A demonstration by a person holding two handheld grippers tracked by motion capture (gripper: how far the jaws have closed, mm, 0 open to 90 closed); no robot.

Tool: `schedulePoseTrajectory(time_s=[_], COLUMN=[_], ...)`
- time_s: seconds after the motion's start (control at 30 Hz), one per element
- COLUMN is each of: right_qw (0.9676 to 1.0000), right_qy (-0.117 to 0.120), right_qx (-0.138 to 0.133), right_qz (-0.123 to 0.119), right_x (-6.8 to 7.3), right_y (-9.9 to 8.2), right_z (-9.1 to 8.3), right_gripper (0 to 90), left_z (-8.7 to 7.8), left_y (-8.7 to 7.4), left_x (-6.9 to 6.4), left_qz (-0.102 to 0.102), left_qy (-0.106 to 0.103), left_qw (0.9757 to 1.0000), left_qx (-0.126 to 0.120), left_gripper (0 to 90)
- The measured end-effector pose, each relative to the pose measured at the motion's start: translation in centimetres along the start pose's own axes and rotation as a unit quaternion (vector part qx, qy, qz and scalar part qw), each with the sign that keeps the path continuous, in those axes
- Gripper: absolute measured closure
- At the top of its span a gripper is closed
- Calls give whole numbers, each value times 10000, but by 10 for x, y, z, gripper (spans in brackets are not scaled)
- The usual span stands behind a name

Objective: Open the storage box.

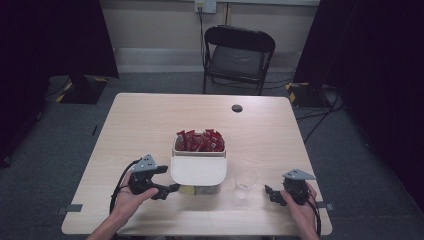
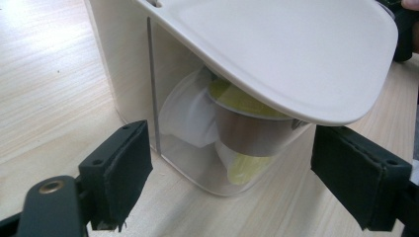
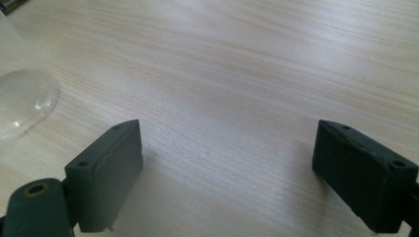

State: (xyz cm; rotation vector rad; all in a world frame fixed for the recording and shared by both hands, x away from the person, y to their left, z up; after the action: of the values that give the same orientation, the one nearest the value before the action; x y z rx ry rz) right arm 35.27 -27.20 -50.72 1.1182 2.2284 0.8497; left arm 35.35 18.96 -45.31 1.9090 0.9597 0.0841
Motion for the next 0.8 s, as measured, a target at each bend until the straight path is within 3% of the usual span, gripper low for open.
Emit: schedulePoseTrajectory(time_s=[0.8], right_qw=[10000], right_qy=[5], right_qx=[3], right_qz=[-1], right_x=[0], right_y=[0], right_z=[0], right_gripper=[116], left_z=[-2], left_y=[4], left_x=[-2], left_qz=[-8], left_qy=[-103], left_qw=[9999], left_qx=[-102], left_gripper=[157])
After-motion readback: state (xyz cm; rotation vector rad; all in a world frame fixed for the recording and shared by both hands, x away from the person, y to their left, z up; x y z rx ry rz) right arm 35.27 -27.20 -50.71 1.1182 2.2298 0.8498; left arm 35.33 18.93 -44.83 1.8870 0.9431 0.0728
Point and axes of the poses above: each handheld gripper's, and its own axes: z roughly forward along the jaws, y roughly out of its top, x roughly to its left, the point moved 1 cm from there along z, roughly forward along the jaws, and after that the axes turned 11 degrees about -z, right-handed, at the moved point
